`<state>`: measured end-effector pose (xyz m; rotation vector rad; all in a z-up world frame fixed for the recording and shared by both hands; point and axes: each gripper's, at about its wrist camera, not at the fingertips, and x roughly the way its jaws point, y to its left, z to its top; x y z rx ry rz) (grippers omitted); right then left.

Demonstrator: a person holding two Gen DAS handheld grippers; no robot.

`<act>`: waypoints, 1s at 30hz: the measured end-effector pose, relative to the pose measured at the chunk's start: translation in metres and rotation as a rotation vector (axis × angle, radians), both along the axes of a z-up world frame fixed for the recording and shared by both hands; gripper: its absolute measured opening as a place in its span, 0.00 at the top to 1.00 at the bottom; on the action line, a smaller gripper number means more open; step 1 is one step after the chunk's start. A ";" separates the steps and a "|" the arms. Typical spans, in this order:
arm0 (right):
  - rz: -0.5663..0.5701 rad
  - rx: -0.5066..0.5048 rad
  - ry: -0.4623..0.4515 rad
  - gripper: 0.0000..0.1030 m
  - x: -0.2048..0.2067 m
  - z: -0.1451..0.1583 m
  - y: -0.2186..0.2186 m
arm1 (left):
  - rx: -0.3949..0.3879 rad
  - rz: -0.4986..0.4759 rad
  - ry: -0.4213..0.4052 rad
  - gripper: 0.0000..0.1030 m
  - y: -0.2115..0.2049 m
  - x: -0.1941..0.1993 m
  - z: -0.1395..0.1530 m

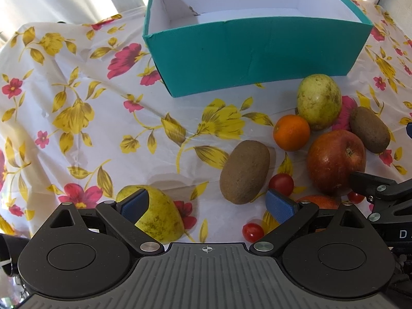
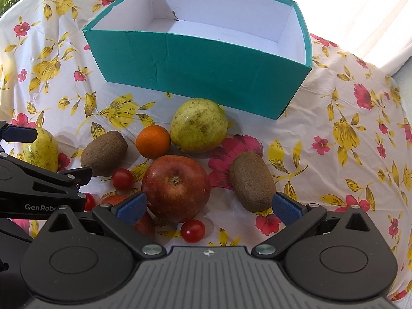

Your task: Organize fruits

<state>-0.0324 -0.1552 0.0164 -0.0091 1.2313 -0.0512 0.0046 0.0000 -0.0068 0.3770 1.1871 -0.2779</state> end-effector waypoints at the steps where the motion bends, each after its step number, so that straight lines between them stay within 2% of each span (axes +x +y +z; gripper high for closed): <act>1: 0.000 0.000 0.000 0.00 0.000 0.000 0.000 | -0.001 0.000 -0.001 0.03 0.001 0.000 0.000; 30: 0.019 -0.012 -0.004 0.00 0.000 0.003 0.000 | -0.002 0.009 0.015 0.03 0.000 0.000 0.001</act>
